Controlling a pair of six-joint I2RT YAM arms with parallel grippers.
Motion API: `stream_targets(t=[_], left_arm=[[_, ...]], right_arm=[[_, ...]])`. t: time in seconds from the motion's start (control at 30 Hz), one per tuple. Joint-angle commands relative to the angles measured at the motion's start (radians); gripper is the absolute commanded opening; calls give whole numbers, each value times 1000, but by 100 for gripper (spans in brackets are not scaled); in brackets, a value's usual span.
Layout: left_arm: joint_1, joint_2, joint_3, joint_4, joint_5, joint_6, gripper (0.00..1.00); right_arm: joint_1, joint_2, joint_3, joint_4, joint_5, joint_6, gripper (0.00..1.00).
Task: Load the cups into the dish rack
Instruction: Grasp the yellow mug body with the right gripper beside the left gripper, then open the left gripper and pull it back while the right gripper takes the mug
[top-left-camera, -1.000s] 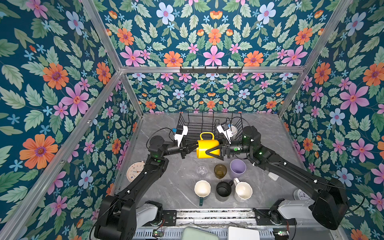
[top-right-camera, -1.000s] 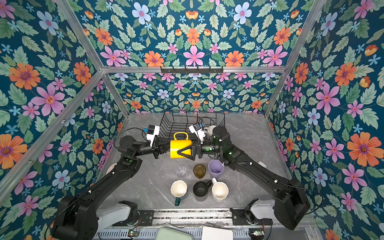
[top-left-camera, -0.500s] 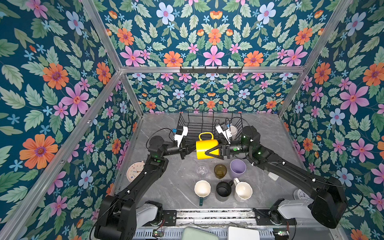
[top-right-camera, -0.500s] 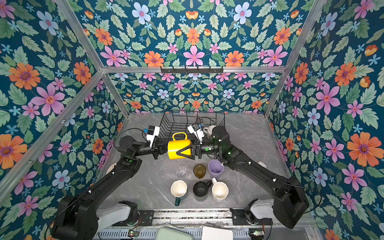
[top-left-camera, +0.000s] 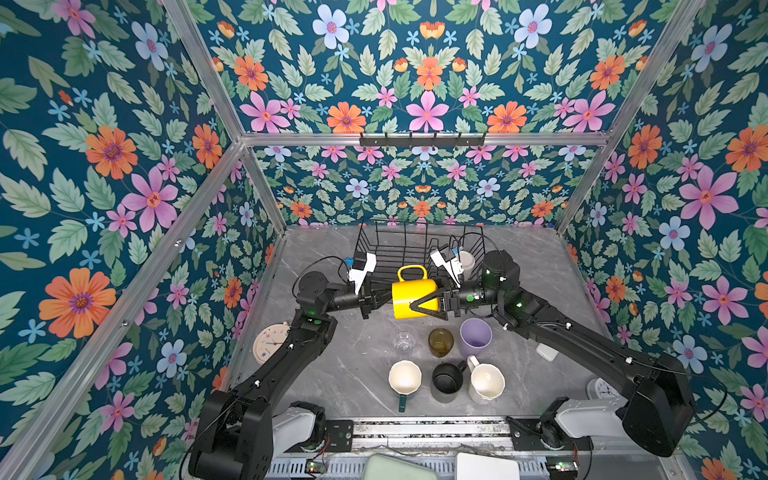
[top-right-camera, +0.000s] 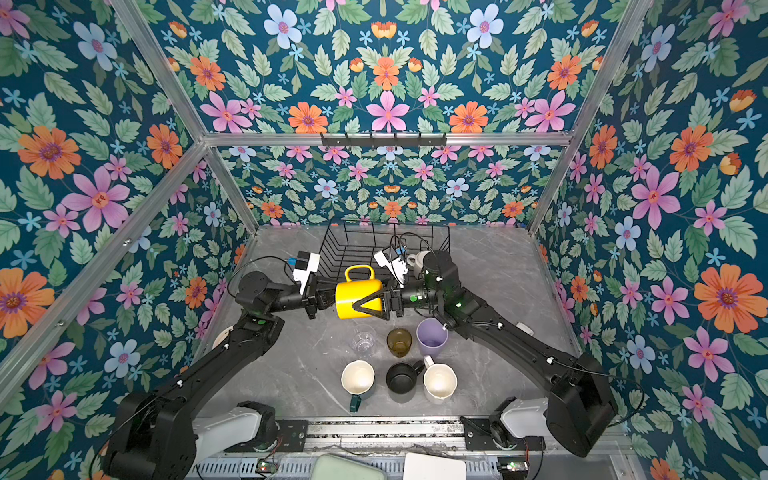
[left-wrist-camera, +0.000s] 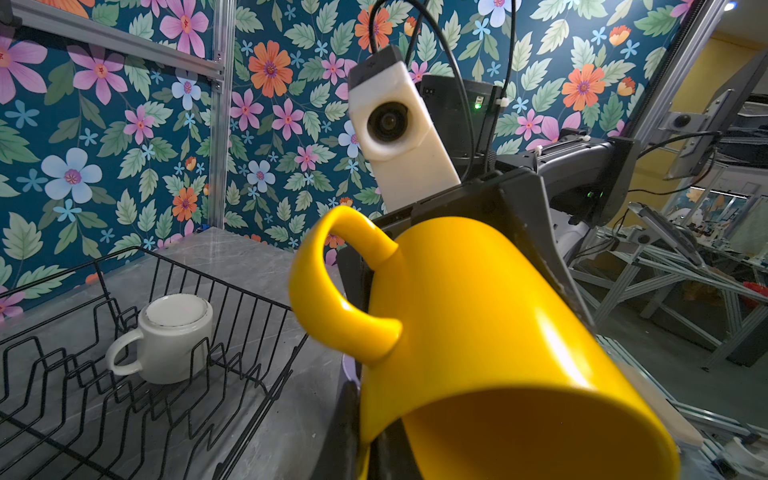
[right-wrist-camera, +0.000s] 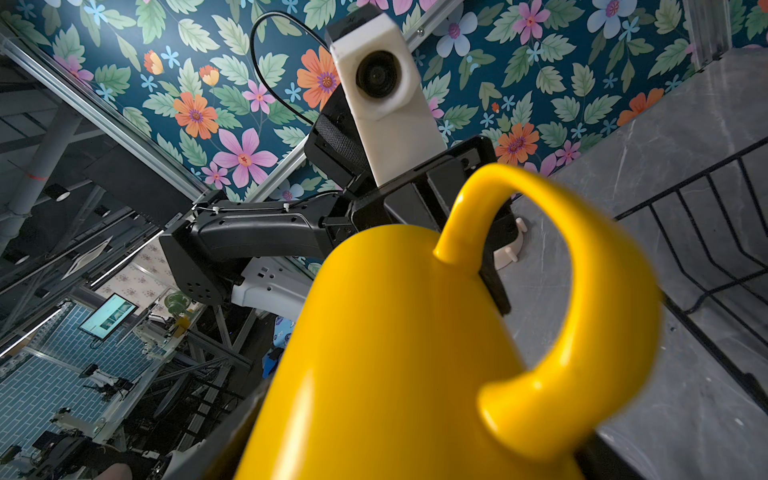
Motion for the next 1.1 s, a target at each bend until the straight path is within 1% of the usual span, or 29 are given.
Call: stream_targets(t=[0.0, 0.17, 0.27, 0.37, 0.4, 0.43, 0.5, 0.6, 0.67, 0.73, 0.77, 0.87, 0.93, 1.0, 1.07], left_arm=[[-1, 2, 16, 44, -41, -22, 0], [0, 4, 23, 12, -53, -14, 0], [-1, 1, 29, -15, -64, 0, 5], [-1, -4, 36, -44, -70, 19, 13], [-1, -6, 36, -54, -73, 27, 19], [-1, -10, 39, -65, -78, 35, 29], [-1, -17, 44, -100, -89, 58, 44], [-1, -28, 54, -161, -109, 107, 62], [-1, -42, 58, -206, -138, 146, 80], [1, -55, 65, -257, -180, 181, 90], [0, -59, 69, -286, -205, 199, 94], [1, -71, 84, -352, -270, 247, 99], [1, -75, 89, -380, -328, 265, 100], [5, -86, 92, -397, -395, 281, 100], [10, -98, 88, -410, -487, 294, 100]], right_arm=[[1, 1, 12, -43, 54, -5, 0], [1, -3, 35, -60, 79, 15, 0], [1, -10, 47, -79, 93, 14, 0], [-1, -19, 57, -93, 105, 10, 0], [-2, -23, 60, -101, 116, 12, 0], [-2, -25, 64, -113, 122, 12, 0], [-8, -30, 72, -131, 122, 16, 0], [-28, -45, 75, -150, 126, 29, 0], [-46, -61, 75, -168, 130, 33, 0], [-65, -77, 78, -196, 142, 34, 0], [-77, -85, 81, -218, 148, 35, 0], [-119, -104, 89, -274, 162, 42, 0], [-144, -113, 109, -338, 188, 27, 0], [-160, -112, 150, -444, 232, -12, 0], [-168, -102, 201, -540, 283, -49, 0]])
